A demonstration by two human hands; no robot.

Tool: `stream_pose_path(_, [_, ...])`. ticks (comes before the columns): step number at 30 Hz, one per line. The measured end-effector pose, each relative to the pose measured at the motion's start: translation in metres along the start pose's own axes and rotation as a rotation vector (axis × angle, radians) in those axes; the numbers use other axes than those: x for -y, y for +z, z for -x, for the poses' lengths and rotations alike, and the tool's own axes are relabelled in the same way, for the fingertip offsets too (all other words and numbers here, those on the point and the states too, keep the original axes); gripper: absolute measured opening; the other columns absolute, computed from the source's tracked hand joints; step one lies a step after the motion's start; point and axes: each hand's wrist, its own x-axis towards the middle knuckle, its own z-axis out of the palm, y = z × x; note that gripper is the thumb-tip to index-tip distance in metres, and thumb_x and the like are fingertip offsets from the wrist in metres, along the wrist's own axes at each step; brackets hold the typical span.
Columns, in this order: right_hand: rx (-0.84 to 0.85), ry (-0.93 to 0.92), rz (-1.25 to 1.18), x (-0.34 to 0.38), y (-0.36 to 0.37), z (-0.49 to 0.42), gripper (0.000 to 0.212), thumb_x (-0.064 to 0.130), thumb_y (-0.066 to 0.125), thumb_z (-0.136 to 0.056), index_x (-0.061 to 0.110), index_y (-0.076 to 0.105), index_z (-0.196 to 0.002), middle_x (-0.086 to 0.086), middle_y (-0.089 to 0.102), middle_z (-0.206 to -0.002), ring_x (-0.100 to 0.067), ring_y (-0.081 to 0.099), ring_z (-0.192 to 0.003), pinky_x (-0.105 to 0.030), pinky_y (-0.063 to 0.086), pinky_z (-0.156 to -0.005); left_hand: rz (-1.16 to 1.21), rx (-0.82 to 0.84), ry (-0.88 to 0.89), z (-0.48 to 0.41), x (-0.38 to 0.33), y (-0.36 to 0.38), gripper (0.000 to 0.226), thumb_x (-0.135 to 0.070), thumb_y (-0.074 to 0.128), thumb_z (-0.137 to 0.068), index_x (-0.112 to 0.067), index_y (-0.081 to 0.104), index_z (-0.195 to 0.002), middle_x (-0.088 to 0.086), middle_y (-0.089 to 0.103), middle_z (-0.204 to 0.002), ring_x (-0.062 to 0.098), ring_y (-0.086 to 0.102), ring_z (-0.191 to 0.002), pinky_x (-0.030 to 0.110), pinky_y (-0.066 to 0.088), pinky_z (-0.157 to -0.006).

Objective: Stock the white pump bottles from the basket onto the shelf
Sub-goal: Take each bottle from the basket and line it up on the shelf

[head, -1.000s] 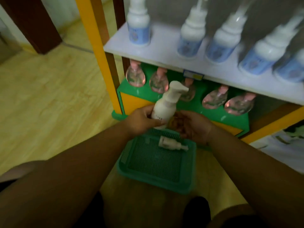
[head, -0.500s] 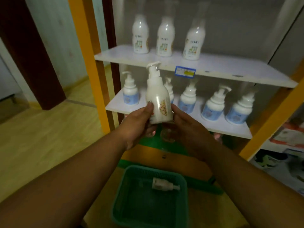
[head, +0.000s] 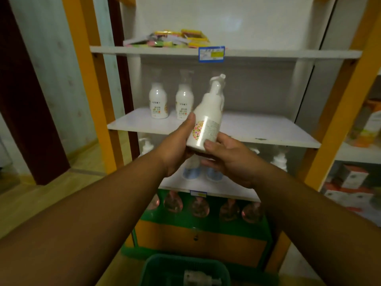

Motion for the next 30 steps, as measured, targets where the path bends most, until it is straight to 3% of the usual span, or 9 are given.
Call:
stream_pose_path(5, [-0.069,0.005,0.091,0.018,-0.032,-0.004,0.043,0.026,0.075,-0.088,0.023,0.059,-0.128,0.001,0.074,-0.121,-0.017,0.071,-0.113,-0.034,0.058,-0.093,-0.546,-0.119,0.038,-0.021,-0.009,0.016,0.063,-0.063,0.042,-0.093,-0.023,0.036,-0.142,0.001,0.057,-0.133,0.017,0.060,-0.113,0.042,0.048,-0.101])
stream_pose_path(7, [-0.196,-0.003,0.169,0.018,-0.045,-0.006,0.047,0.023,0.078,-0.086,0.023,0.058,-0.128,0.003,0.074,-0.119,-0.014,0.072,-0.108,-0.036,0.057,-0.095,-0.643,-0.194,0.095,-0.031,-0.009,0.025,0.054,-0.054,0.053,-0.093,-0.023,0.042,-0.136,-0.004,0.056,-0.131,0.015,0.059,-0.111,0.040,0.050,-0.099])
stream_pose_path(10, [-0.360,-0.040,0.299,0.023,-0.061,-0.012,0.056,0.026,0.082,-0.081,0.021,0.053,-0.128,0.004,0.071,-0.119,-0.007,0.073,-0.097,-0.023,0.059,-0.081,-0.742,-0.212,0.196,-0.048,-0.009,0.042,0.044,-0.036,0.063,-0.091,-0.021,0.053,-0.131,-0.007,0.061,-0.125,0.012,0.062,-0.108,0.037,0.053,-0.095])
stream_pose_path(12, [-0.401,-0.067,0.408,0.030,-0.073,-0.017,0.062,0.030,0.084,-0.079,0.020,0.052,-0.131,0.002,0.069,-0.123,-0.010,0.071,-0.104,-0.030,0.058,-0.089,-0.752,-0.180,0.248,-0.060,-0.009,0.052,0.039,-0.025,0.061,-0.093,-0.021,0.056,-0.131,-0.006,0.063,-0.125,0.011,0.063,-0.106,0.035,0.054,-0.093])
stream_pose_path(16, [-0.407,-0.064,0.539,0.044,-0.101,-0.024,0.066,0.028,0.086,-0.078,0.015,0.053,-0.135,-0.002,0.069,-0.125,-0.017,0.069,-0.111,-0.041,0.055,-0.100,-0.769,-0.055,0.301,-0.078,-0.006,0.062,0.037,-0.014,0.052,-0.098,-0.026,0.059,-0.132,-0.011,0.064,-0.123,-0.002,0.060,-0.102,0.002,0.044,-0.079])
stream_pose_path(17, [-0.391,-0.051,0.552,0.047,-0.107,-0.025,0.066,0.027,0.086,-0.078,0.015,0.054,-0.134,-0.003,0.070,-0.124,-0.018,0.069,-0.110,-0.043,0.055,-0.101,-0.772,-0.040,0.302,-0.083,-0.004,0.063,0.039,-0.011,0.051,-0.098,-0.027,0.059,-0.132,-0.012,0.064,-0.123,-0.001,0.059,-0.104,0.001,0.041,-0.080])
stream_pose_path(20, [-0.357,-0.022,0.623,0.047,-0.125,-0.028,0.066,0.029,0.086,-0.077,0.019,0.054,-0.134,-0.001,0.070,-0.123,-0.017,0.069,-0.109,-0.044,0.054,-0.101,-0.767,-0.014,0.268,-0.095,0.004,0.065,0.044,-0.010,0.050,-0.097,-0.033,0.057,-0.134,-0.013,0.063,-0.128,0.005,0.056,-0.115,0.013,0.038,-0.091])
stream_pose_path(26, [-0.305,0.017,0.701,0.038,-0.157,-0.038,0.074,0.032,0.084,-0.078,0.022,0.044,-0.140,0.002,0.064,-0.131,-0.017,0.064,-0.116,-0.043,0.053,-0.102,-0.908,0.007,0.270,-0.115,0.024,0.062,0.051,-0.014,0.047,-0.099,-0.036,0.045,-0.145,-0.011,0.055,-0.139,0.008,0.052,-0.118,0.005,0.032,-0.086])
stream_pose_path(30, [-0.279,0.093,0.736,0.041,-0.178,-0.052,0.056,0.025,0.081,-0.080,0.032,0.051,-0.127,0.009,0.066,-0.118,-0.014,0.065,-0.110,-0.039,0.054,-0.098,-1.012,-0.007,0.265,-0.132,0.025,0.063,0.051,-0.014,0.047,-0.100,-0.029,0.041,-0.148,-0.005,0.051,-0.145,0.014,0.052,-0.125,0.017,0.034,-0.094])
